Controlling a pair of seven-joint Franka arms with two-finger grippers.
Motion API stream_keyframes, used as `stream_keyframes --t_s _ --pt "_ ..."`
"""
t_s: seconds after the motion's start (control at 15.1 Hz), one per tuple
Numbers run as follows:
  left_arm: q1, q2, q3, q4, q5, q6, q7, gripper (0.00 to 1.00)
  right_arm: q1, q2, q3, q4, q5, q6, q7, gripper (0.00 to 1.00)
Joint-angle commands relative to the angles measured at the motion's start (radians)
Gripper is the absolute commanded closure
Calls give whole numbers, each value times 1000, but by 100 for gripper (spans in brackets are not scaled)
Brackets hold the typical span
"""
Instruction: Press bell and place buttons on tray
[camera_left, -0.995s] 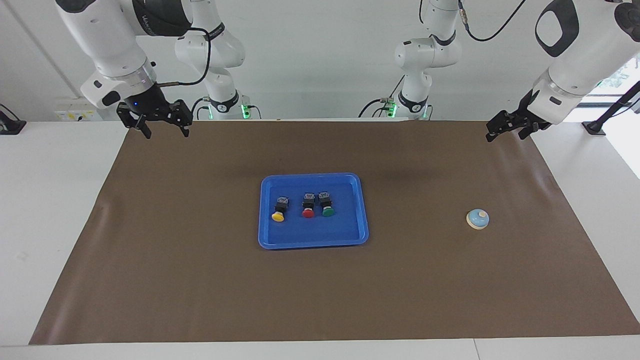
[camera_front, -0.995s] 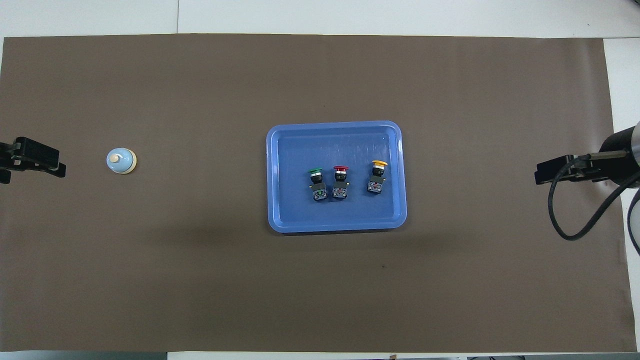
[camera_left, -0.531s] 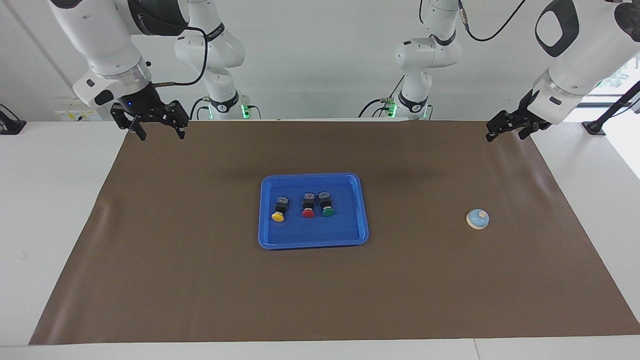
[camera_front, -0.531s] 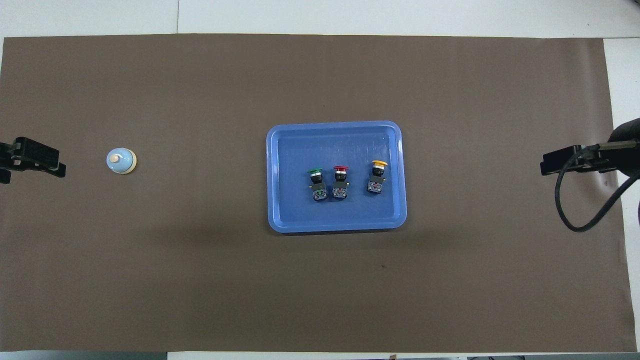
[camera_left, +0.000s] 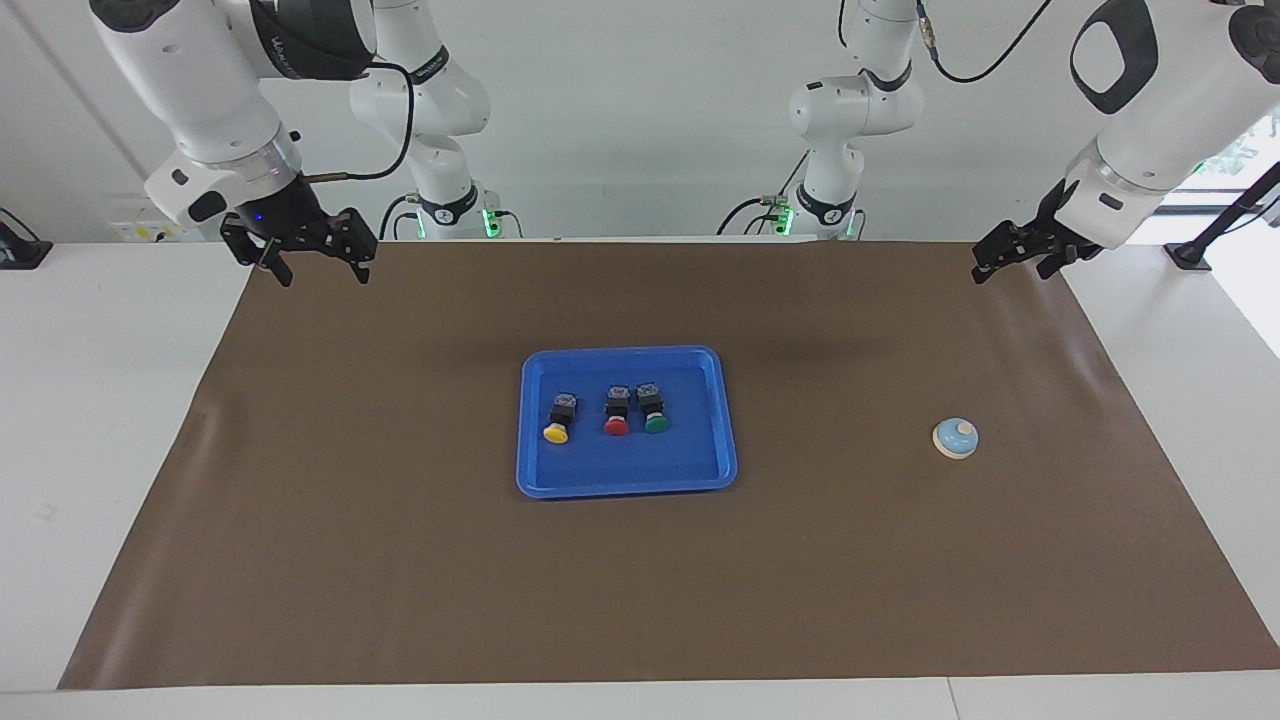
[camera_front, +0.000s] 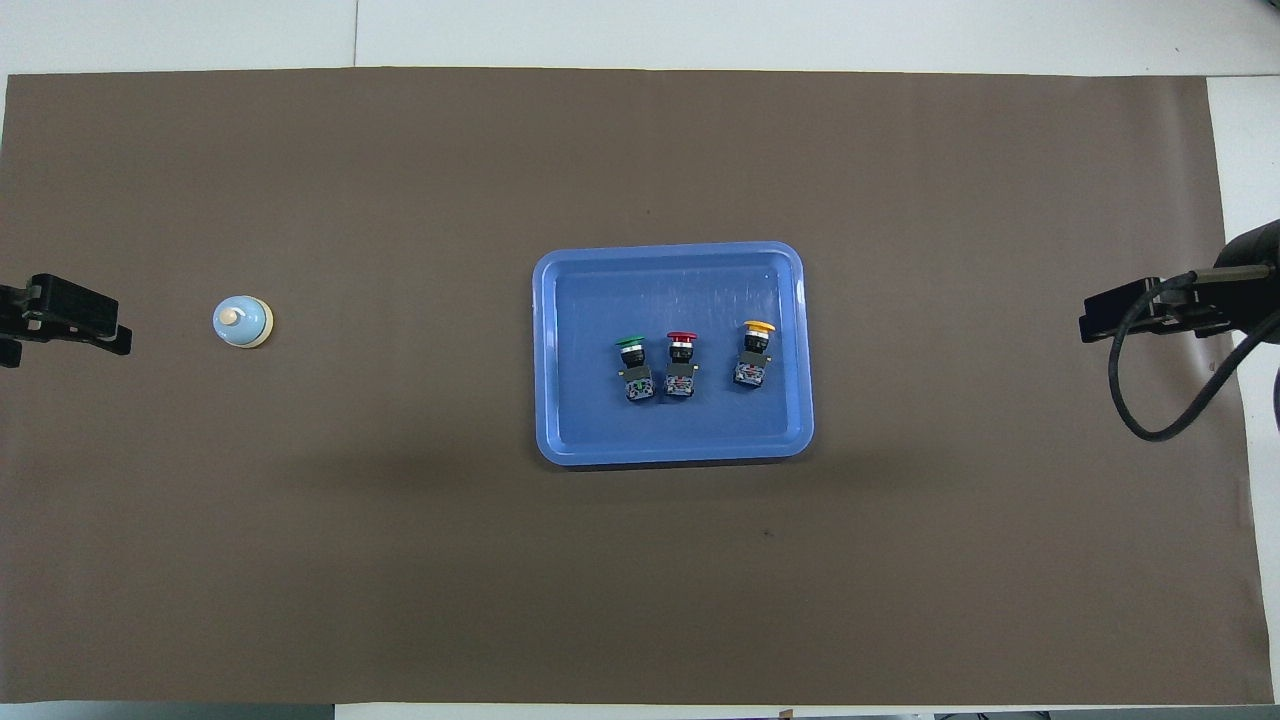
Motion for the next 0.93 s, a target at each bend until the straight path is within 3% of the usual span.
stream_keyframes --t_s 0.0,0.86 --pt "-4 -27 7 -29 -7 9 -1 0 -20 0 13 -1 -10 -12 -24 0" --pt "-4 -29 7 -29 -7 9 -1 0 -40 -5 13 -8 -10 -3 -21 0"
